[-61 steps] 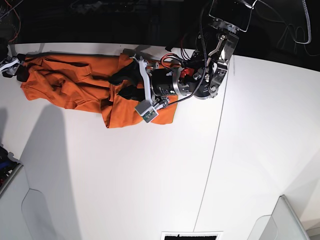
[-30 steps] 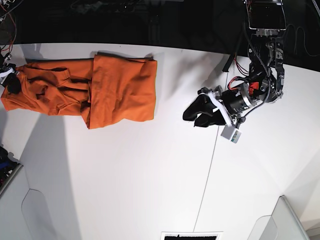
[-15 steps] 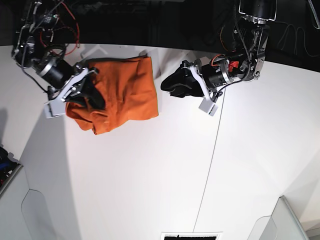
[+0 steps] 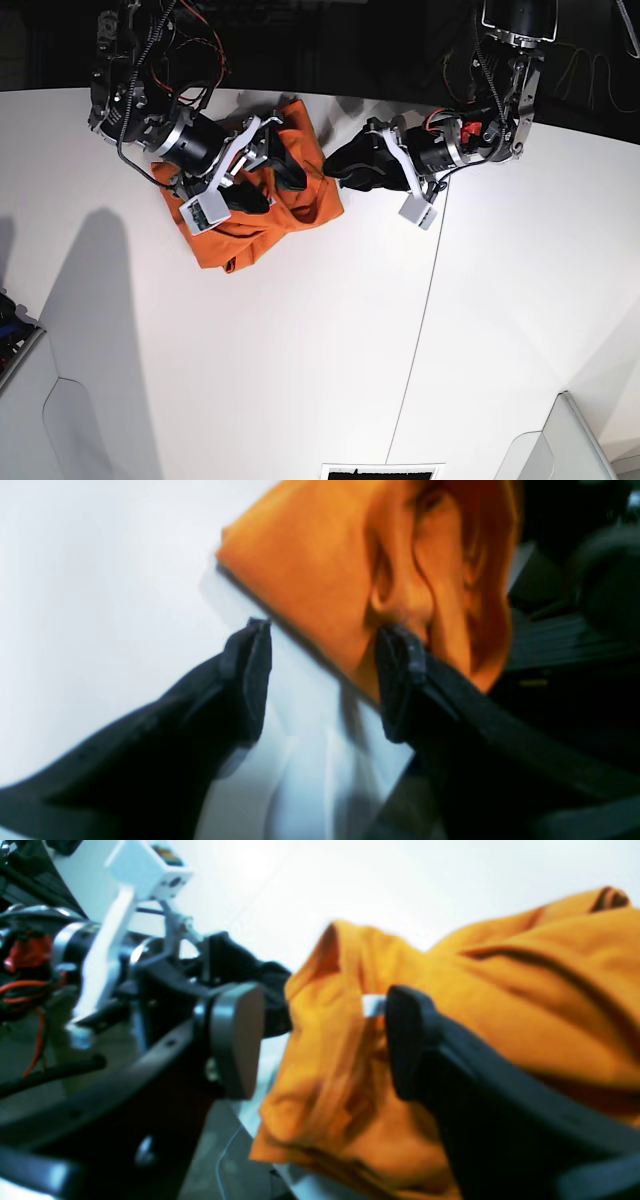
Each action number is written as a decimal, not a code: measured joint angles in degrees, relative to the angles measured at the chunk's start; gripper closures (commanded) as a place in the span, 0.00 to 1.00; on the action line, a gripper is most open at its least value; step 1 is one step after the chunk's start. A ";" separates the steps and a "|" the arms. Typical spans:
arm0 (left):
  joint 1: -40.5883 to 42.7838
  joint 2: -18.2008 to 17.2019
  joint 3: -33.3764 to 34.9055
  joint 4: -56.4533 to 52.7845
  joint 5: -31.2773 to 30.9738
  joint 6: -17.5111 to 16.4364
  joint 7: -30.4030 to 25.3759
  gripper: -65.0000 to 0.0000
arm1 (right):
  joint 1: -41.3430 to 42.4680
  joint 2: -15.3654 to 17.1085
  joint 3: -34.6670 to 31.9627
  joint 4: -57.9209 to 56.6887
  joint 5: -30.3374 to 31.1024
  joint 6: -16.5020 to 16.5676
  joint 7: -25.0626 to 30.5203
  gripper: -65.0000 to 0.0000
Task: Layout the t-shirt on the table in an organized manner, then fold the t-shirt properly
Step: 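Grasp the folded bundle with both grippers and fold it over again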
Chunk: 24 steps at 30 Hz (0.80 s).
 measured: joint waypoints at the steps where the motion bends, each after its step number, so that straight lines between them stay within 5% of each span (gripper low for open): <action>1: 0.15 -0.96 0.00 1.44 0.04 0.28 0.76 0.44 | 0.46 0.04 0.02 0.81 -0.31 0.00 -0.04 0.42; 10: -0.02 -8.59 0.00 14.86 -0.98 0.83 2.67 0.44 | 5.57 -0.02 4.35 2.80 -9.62 -3.50 4.31 0.42; 13: 0.02 -8.81 0.07 16.87 -5.49 0.83 2.60 0.45 | 8.39 -0.02 8.15 0.42 -12.44 -7.87 4.94 0.60; 16: -0.44 -8.28 0.17 18.14 -7.43 0.81 2.62 0.45 | 11.32 -0.02 11.10 -3.89 -13.27 -9.73 4.98 0.96; 20: -0.87 -5.46 1.14 18.34 -7.28 0.83 2.62 0.45 | 14.84 0.00 12.41 -12.17 -13.31 -9.75 5.09 1.00; 24: -0.87 -1.64 6.12 18.08 -4.94 0.83 2.64 0.45 | 17.77 -0.02 11.54 -20.22 -12.81 -6.16 5.03 1.00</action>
